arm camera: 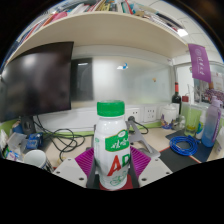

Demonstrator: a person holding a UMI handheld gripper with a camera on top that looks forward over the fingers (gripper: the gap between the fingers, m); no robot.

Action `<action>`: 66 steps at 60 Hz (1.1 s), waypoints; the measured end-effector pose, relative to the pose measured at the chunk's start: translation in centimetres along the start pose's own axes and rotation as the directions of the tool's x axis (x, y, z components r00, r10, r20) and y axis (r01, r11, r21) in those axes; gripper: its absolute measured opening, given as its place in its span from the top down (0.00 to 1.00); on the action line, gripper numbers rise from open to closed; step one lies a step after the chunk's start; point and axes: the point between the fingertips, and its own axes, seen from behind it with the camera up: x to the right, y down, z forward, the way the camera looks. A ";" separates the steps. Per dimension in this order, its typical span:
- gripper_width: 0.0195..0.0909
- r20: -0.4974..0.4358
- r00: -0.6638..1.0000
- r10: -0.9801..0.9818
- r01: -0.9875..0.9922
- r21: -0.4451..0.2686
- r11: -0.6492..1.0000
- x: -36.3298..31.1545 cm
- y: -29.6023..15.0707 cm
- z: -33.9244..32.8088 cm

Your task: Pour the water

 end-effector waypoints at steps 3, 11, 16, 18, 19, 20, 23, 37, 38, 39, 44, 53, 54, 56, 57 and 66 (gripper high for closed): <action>0.45 0.003 1.000 0.002 -0.002 -0.029 1.000 0.2 0.7 0.1; 0.08 -0.007 1.000 -0.018 0.018 -0.104 0.994 0.7 2.7 -0.5; 0.08 0.002 1.000 -0.020 0.020 -0.134 0.991 0.6 3.2 -1.7; 0.08 0.003 1.000 -0.018 0.018 -0.147 0.989 0.7 3.4 -2.3; 0.08 0.002 1.000 -0.015 0.016 -0.156 0.988 0.8 3.5 -2.7; 0.08 0.003 1.000 -0.013 0.013 -0.165 0.986 0.8 3.7 -3.2; 0.08 0.005 1.000 -0.012 0.013 -0.205 0.979 0.5 4.2 -4.8; 0.08 0.066 0.998 -0.010 0.032 -0.339 0.940 -0.6 1.8 -13.7; 0.08 0.069 0.998 -0.007 0.030 -0.343 0.939 -0.6 1.3 -14.1; 0.08 0.073 0.997 -0.003 0.028 -0.349 0.937 -0.7 0.9 -14.6; 0.08 0.072 0.997 0.012 0.016 -0.375 0.927 -0.7 -1.2 -16.5; 0.08 0.063 0.998 -0.006 0.029 -0.376 0.926 -0.1 -4.4 -19.1; 0.09 0.067 0.998 -0.002 0.026 -0.372 0.928 -0.2 -4.7 -19.3; 0.09 0.074 0.997 0.008 0.020 -0.367 0.930 -0.3 -5.3 -19.8; 0.09 0.077 0.997 0.011 0.018 -0.368 0.930 -0.4 -5.5 -20.0; 0.10 0.105 0.994 0.006 0.039 -0.414 0.910 -0.7 -5.8 -21.3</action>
